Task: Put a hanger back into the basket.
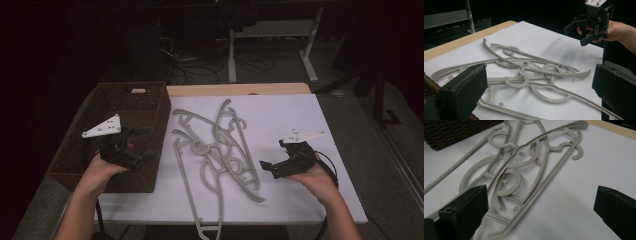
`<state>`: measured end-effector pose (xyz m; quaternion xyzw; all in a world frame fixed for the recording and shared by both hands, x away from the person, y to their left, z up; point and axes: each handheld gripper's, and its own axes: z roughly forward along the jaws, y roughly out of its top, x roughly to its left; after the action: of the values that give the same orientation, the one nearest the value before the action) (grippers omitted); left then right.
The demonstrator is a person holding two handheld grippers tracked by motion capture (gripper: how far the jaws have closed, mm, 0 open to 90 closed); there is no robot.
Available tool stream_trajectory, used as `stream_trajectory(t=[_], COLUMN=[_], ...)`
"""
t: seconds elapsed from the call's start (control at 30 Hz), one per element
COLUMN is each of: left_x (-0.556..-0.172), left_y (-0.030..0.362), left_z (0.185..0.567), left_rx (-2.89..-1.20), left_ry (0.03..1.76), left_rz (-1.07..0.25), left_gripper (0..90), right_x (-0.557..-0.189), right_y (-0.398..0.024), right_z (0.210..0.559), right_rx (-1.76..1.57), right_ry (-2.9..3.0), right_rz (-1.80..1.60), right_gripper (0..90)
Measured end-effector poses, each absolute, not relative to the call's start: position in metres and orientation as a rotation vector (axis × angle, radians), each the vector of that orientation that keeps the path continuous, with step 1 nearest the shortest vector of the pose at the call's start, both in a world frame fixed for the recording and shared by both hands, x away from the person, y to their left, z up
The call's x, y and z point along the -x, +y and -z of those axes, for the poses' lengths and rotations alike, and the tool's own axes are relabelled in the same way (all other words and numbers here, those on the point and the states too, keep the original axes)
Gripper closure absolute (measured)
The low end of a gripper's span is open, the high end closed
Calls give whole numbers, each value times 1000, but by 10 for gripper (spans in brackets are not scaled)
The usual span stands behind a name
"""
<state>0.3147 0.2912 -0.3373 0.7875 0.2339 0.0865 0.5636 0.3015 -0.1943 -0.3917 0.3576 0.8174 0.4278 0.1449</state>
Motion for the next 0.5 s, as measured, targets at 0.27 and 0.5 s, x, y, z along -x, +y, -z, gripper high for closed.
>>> stream_trajectory(t=[0.27,0.5], left_x=[-317,-320], left_y=[282,262], left_z=[336,333], left_rx=[-1859,-1864], left_ry=[555,571], left_rz=[-182,-176], left_gripper=[0,0], right_x=[-303,-306], right_y=[-195,-194], right_z=[392,393], right_rx=[-1038,-1037], right_ry=[2355,2373], right_rz=[-1230,-1222], right_gripper=[0,0])
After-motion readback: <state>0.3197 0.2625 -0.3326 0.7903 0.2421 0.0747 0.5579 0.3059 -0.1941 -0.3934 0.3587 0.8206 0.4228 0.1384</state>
